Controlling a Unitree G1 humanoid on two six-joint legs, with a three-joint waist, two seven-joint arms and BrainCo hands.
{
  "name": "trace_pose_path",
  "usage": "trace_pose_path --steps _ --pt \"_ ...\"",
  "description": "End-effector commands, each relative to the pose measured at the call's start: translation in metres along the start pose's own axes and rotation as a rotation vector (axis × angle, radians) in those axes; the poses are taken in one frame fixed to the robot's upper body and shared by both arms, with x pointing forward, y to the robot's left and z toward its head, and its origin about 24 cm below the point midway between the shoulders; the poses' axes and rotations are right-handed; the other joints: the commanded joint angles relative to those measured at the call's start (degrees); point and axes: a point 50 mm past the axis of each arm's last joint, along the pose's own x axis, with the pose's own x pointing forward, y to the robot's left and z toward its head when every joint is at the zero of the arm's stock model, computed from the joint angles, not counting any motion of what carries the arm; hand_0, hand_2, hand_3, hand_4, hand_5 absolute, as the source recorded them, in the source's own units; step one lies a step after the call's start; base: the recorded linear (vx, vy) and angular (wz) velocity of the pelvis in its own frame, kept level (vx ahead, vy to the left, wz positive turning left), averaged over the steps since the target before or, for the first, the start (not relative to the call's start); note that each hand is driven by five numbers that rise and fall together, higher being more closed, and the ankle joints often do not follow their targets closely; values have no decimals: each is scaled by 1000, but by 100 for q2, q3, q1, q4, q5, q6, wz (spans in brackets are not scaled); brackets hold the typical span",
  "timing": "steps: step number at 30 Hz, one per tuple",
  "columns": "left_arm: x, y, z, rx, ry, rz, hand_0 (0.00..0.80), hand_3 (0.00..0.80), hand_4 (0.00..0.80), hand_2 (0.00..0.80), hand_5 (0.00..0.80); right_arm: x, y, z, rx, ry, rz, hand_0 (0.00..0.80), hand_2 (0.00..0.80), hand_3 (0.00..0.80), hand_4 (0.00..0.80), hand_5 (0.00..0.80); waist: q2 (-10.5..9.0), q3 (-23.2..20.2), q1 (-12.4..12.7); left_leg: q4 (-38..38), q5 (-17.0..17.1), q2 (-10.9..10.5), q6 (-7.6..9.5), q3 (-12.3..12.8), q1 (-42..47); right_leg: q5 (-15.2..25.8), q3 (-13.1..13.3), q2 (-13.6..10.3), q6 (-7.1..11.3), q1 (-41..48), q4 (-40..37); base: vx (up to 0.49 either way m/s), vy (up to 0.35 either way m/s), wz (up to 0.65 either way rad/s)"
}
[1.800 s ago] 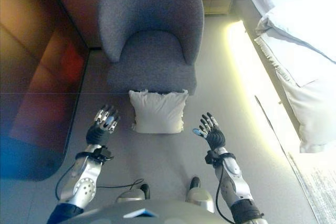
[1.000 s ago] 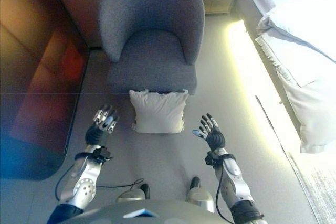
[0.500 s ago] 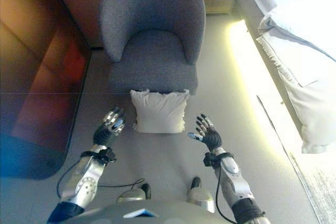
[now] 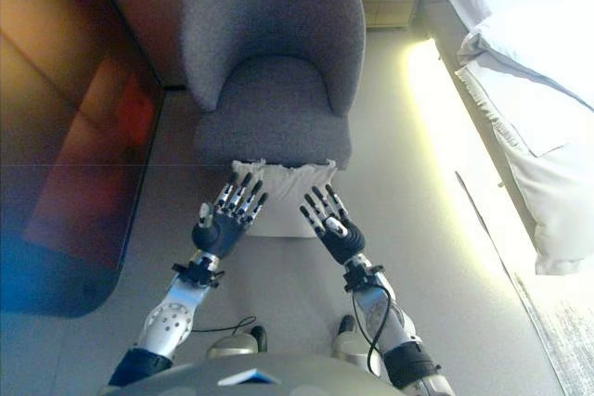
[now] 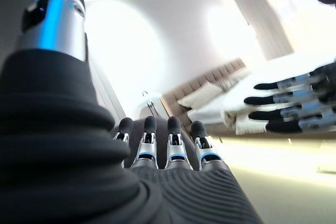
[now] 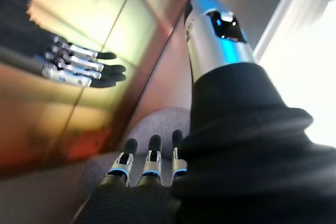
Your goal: Pick up the cushion and take it to the sofa
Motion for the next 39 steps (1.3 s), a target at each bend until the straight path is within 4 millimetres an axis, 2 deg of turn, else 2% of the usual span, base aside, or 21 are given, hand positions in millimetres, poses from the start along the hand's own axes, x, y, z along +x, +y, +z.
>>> trace_pose_path --steps 1,5,14,21,22,24,26,27,28,31,34,39 --pt "11 -18 5 -48 -52 -147 0 0 0 0 0 14 26 8 76 -80 196 0 0 0 0 0 -41 -105 -141 52 -160 -121 215 310 -150 -525 -99 150 79 294 77 0 0 0" --pt "8 -17 3 -80 -52 -174 0 0 0 0 0 12 28 5 107 -69 248 0 0 0 0 0 -47 -123 -144 51 -163 -117 216 318 -141 -523 -81 154 76 293 79 0 0 0" --pt "8 -13 4 -52 -27 -141 0 0 0 0 0 11 26 2 98 -38 228 0 0 0 0 0 -58 -133 -140 48 -155 -134 223 318 -130 -507 -63 152 77 300 76 0 0 0" --pt "5 -10 6 38 4 -89 0 0 0 0 0 10 23 1 78 -30 184 0 0 0 0 0 -43 -135 -143 33 -147 -149 234 319 -134 -495 -66 142 89 282 78 0 0 0" --pt "5 -7 8 83 7 -51 0 0 0 0 0 9 21 2 48 -31 157 0 0 0 0 0 -40 -129 -144 37 -145 -149 232 323 -142 -493 -66 140 91 274 83 0 0 0" --pt "2 4 17 303 15 114 0 0 0 0 0 7 11 7 -119 -14 45 0 0 0 0 0 -35 -89 -147 51 -142 -149 216 323 -134 -487 -61 140 102 277 99 0 0 0" --pt "0 15 27 481 3 255 0 0 0 0 0 6 0 16 -385 16 -101 0 0 0 0 0 -41 -83 -156 44 -113 -159 205 325 -174 -465 -46 141 109 232 100 0 0 0" --pt "0 21 34 582 1 330 0 0 0 0 0 4 -9 24 -613 43 -224 0 0 0 0 0 -48 -64 -159 34 -96 -174 206 295 -190 -463 -46 135 111 222 94 -34 21 -1" --pt "-3 25 40 643 -2 387 0 0 0 0 0 1 -15 32 -706 61 -284 0 0 0 0 0 -51 -50 -156 22 -85 -174 211 273 -201 -467 -53 134 104 209 95 -35 19 0" --pt "-16 38 53 759 4 500 0 0 0 0 0 -8 -26 44 -762 66 -372 0 0 0 0 0 -78 -12 -139 24 -76 -177 221 261 -235 -467 -67 139 89 188 99 -10 3 0" --pt "-31 54 54 830 15 642 0 0 0 0 0 -16 -40 47 -772 76 -489 0 0 0 0 0 -85 51 -121 44 -76 -191 234 247 -263 -453 -81 115 91 176 119 0 12 0" --pt "-55 65 53 780 -32 717 0 0 0 0 0 -32 -50 47 -728 47 -583 0 0 0 0 0 -106 152 -105 151 -143 -237 292 282 -318 -455 -61 35 114 140 179 10 67 1"
